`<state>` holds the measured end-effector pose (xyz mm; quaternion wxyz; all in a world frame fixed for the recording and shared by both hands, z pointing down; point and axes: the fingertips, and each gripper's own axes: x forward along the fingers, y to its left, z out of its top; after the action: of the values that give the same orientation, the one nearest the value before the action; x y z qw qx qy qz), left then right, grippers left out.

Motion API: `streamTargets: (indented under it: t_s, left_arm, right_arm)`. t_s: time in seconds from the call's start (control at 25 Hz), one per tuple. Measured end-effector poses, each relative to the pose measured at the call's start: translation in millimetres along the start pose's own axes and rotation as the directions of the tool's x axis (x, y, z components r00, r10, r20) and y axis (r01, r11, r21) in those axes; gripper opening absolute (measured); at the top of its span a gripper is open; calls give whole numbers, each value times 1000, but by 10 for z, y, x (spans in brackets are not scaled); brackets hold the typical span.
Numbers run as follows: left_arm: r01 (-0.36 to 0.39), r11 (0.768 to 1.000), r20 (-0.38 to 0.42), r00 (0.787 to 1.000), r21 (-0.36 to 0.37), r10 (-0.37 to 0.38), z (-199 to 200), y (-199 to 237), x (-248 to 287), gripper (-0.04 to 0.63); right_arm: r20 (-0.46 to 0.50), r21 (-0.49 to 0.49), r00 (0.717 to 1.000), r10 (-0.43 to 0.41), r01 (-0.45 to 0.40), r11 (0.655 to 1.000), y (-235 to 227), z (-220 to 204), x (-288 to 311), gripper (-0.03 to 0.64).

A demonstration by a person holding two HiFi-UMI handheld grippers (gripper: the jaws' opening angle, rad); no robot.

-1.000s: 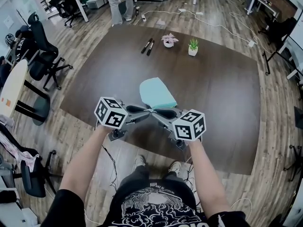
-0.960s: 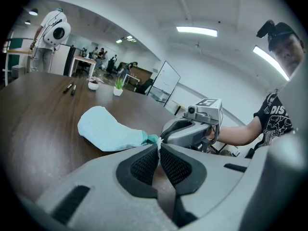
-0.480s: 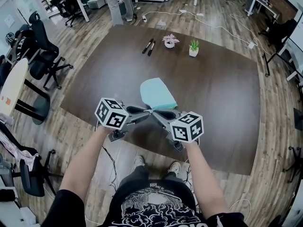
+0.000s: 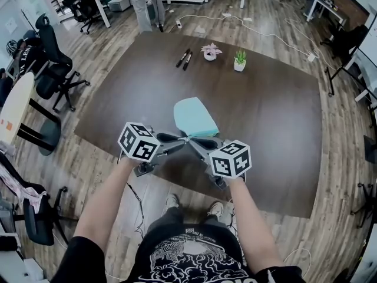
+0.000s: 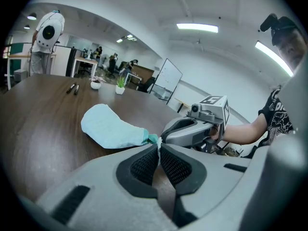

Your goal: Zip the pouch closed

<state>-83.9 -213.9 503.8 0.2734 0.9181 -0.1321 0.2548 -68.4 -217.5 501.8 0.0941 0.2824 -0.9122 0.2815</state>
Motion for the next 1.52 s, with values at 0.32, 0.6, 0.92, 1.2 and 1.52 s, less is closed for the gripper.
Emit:
streamTargets:
  t_s: [0.32,0.6,0.92,1.2,1.52]
  left_arm:
    - [-3,1000,7,1000,-25,3,-39,9,17,23]
    - [-6,999,19,1000,-52,7,-117,36,-31,23]
    - [-79,991,67,994,-106,87,-103,109,-65,23]
    - [-130,979,116,982,-157,149,-45,123,-77,23]
    - [-135,980,133,979,-146,155,62,131,-88,23]
  right_arm:
    - [-13,-7,1000,-22,22,1000,-19,-39,13,3]
    - [-33,23,999,-33,34,999,-64,-85,24,2]
    - [-36,20,995,-91,92,996,-74,-62,71,2]
    - [-17,15,992,-126,126,992,-97,-12,60,2]
    - [0,12,991,-131,131,991,-151,69,23,3]
